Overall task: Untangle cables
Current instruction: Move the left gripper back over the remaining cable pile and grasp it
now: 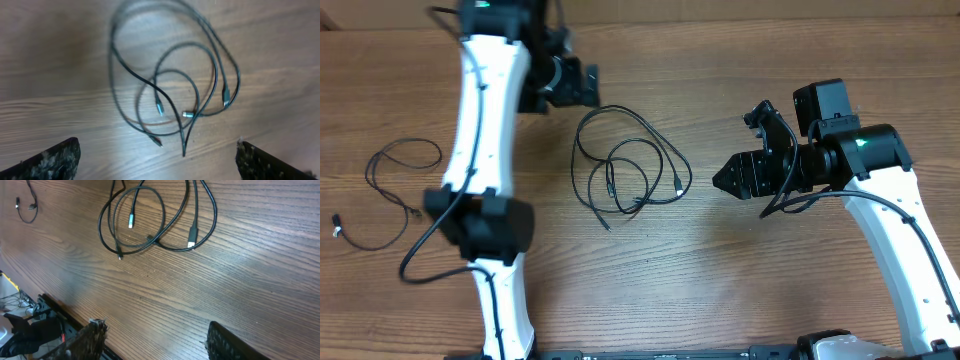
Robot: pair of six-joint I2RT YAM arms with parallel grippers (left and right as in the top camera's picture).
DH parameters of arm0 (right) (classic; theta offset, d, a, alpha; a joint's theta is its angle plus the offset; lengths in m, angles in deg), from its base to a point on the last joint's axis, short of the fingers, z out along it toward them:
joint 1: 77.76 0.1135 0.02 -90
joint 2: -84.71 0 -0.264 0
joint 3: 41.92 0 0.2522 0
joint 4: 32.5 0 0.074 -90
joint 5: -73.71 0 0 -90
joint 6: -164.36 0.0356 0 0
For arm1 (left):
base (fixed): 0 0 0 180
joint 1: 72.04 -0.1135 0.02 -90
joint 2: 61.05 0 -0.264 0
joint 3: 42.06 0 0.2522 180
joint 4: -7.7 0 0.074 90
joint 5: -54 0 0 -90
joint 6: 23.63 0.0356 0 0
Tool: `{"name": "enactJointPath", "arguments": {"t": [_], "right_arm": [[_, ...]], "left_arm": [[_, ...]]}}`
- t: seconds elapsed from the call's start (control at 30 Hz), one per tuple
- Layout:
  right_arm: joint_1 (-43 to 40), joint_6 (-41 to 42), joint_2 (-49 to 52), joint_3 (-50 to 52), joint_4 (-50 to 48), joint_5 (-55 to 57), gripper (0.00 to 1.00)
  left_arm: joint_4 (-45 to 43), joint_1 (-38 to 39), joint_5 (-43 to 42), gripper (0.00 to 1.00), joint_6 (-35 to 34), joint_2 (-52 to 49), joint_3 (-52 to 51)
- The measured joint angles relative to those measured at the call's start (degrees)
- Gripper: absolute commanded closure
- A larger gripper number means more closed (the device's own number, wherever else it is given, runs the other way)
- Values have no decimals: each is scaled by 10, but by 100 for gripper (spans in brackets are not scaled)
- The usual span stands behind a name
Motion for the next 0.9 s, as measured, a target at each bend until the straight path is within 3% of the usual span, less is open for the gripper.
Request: {"name": "enactJointPath", "arguments": {"t": [0.33, 0.53, 0.7, 0.9], "right_arm": [[0, 0, 0, 0, 8, 6, 36], [0, 0, 0, 0, 7, 12, 35], [0, 0, 0, 0, 3, 14, 36], [0, 0, 0, 0, 3, 14, 36]], "left_arm": [[2, 64, -2, 0, -20, -25, -125], [-7, 91, 13, 1, -23, 35, -253], [-96, 127, 28, 0, -45, 150, -366], [-267, 138, 30, 11, -107, 214, -503]]}}
